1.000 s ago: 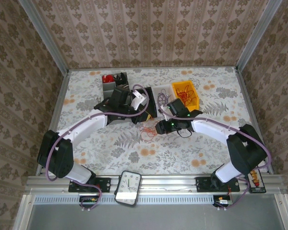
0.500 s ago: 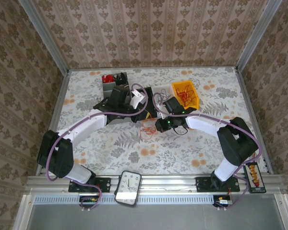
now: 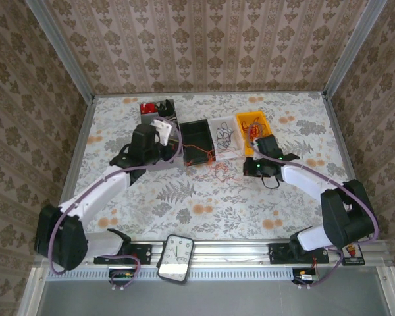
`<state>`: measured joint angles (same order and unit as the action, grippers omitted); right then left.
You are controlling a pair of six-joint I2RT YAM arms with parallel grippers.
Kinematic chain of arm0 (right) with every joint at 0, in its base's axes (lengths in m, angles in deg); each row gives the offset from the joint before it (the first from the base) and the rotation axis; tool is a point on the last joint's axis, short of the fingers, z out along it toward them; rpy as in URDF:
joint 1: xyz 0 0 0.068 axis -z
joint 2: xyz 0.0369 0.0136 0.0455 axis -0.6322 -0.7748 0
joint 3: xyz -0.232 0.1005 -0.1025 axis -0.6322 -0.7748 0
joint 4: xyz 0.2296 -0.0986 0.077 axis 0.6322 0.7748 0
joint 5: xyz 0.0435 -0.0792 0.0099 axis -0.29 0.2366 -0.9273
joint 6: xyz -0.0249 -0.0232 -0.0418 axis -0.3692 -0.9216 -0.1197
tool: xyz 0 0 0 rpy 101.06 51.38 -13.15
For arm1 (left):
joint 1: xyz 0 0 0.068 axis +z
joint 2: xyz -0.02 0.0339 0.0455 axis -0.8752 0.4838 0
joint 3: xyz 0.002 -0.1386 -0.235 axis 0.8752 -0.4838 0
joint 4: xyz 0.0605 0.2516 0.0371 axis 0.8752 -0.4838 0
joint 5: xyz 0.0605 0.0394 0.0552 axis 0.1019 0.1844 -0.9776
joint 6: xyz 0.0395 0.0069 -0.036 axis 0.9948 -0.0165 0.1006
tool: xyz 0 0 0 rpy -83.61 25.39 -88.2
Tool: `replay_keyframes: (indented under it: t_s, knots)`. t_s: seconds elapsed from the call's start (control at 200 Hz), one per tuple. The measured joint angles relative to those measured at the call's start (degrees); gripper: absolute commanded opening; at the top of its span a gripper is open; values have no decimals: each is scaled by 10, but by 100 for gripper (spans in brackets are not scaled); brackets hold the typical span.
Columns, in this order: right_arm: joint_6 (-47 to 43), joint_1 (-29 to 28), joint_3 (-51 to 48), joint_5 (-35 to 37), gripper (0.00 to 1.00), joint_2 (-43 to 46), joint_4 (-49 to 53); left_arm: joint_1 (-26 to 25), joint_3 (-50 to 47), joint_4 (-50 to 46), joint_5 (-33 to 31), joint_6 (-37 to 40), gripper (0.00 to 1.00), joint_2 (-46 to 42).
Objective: Untangle the cables
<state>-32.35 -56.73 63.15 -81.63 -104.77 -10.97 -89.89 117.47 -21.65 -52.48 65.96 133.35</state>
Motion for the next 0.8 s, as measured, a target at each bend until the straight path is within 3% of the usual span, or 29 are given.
replay_keyframes:
  t_s: [0.445, 0.8]
  knots:
    - [183, 130, -60, 101, 0, 86, 38, 52, -37, 12, -159, -32, 0, -142]
    - [231, 204, -83, 159, 0, 153, 80, 92, 6, -1, -248, 4, 0, -203]
